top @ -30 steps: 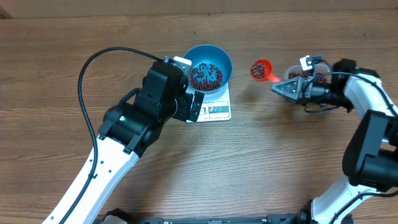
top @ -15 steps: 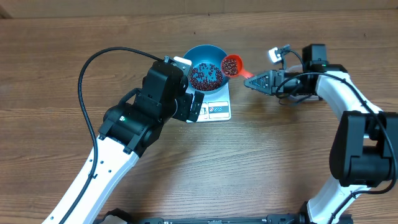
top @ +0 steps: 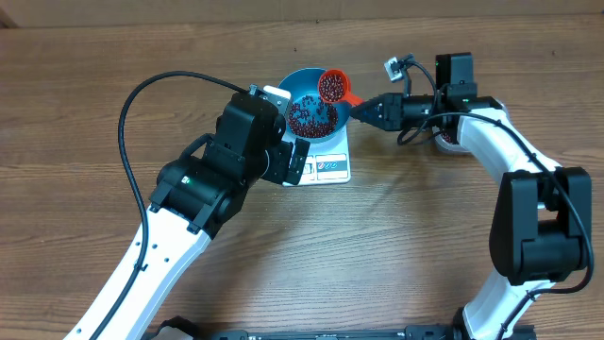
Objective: Scoop item into bowl and weigh 150g on scale
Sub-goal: 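Tip the scoop to pour beans into the teal bowl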
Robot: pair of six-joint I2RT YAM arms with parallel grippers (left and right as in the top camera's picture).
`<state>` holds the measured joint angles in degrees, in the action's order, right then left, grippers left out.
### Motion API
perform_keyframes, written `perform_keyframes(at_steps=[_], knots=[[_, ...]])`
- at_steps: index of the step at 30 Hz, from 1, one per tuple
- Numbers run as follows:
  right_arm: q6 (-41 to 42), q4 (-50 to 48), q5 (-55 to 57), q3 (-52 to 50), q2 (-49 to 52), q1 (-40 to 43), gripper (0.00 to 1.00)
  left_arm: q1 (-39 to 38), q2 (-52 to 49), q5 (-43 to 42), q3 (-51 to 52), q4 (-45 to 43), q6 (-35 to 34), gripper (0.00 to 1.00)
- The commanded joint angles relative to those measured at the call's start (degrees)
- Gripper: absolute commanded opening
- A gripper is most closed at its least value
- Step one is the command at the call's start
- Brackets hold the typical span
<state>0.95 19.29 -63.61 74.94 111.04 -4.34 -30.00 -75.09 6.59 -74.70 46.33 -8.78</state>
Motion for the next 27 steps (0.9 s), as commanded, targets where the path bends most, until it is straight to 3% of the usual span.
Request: perform_keyframes(at_steps=[1,22,27], knots=[[-7.2,-1.4,6.0,-0.1,0.1,-1.1,0.04,0.1,0.8,-0.5,-1.2,0.0,1.0,1.00],[-61.9,-1.3,7.3,-0.1,0.1,-1.5,0.04,0.1,0.8,-0.5,-1.2,0.0,1.0,0.99],[-65.0,-1.9,11.4,-0.1,0.1,-1.5,0.04,0.1,0.8,-0.5,-1.2,0.0,1.0,0.99]])
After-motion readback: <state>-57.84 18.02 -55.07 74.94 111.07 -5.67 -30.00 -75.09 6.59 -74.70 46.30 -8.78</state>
